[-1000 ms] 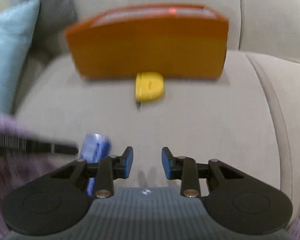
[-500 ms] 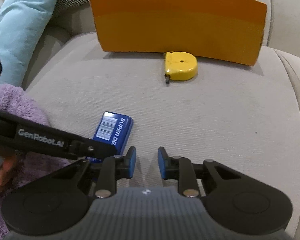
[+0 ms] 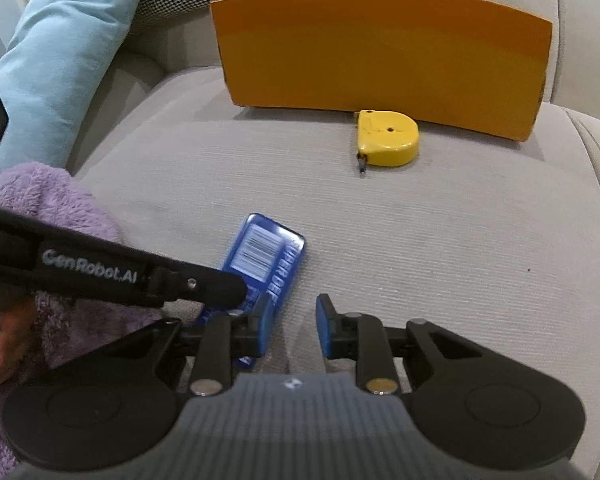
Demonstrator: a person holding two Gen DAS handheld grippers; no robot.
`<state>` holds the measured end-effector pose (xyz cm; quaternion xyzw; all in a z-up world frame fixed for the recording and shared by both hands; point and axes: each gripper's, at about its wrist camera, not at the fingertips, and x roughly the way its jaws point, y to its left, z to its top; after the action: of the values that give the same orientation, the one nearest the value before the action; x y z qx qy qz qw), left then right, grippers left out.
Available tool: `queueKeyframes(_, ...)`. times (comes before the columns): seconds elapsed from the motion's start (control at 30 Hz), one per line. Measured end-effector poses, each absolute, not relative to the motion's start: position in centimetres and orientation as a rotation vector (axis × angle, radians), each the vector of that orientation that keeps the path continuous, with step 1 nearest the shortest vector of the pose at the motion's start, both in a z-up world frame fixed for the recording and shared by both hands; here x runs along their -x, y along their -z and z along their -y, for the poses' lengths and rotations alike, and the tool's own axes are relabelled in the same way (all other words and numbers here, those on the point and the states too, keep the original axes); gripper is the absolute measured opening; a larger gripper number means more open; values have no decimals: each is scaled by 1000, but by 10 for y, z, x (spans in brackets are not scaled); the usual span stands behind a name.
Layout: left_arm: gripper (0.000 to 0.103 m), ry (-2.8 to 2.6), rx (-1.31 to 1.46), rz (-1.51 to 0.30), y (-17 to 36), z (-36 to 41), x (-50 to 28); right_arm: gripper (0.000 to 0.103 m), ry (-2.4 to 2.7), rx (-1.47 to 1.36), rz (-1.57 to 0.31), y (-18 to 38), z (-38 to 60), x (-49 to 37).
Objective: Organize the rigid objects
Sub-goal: 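Grasp the blue SUPER DEER tin upright with the left gripper, then grasp the yellow tape measure with the right gripper while the left gripper holds the tin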
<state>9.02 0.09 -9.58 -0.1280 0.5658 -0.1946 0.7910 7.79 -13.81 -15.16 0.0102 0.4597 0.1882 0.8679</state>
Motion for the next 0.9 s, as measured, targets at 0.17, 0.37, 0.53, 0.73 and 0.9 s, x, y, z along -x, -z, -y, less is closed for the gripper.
queueKeyframes(0.17, 16, 450, 302, -1227, 96, 10, -91, 17, -371, -53, -1000, 155, 145, -82)
queueKeyframes(0.37, 16, 414, 240, -1236, 105, 23, -94, 17, -371, -79, -1024, 158, 148, -84)
queueKeyframes(0.53, 14, 429, 230, -1210, 103, 25, -93, 17, -371, -81, -1019, 157, 149, -84)
queueKeyframes(0.73, 14, 411, 236, -1166, 95, 15, -106, 20, -323, -84, -960, 143, 158, -92)
queueKeyframes(0.9, 14, 380, 245, -1129, 90, 7, -131, 26, -264, -69, -900, 128, 165, -125)
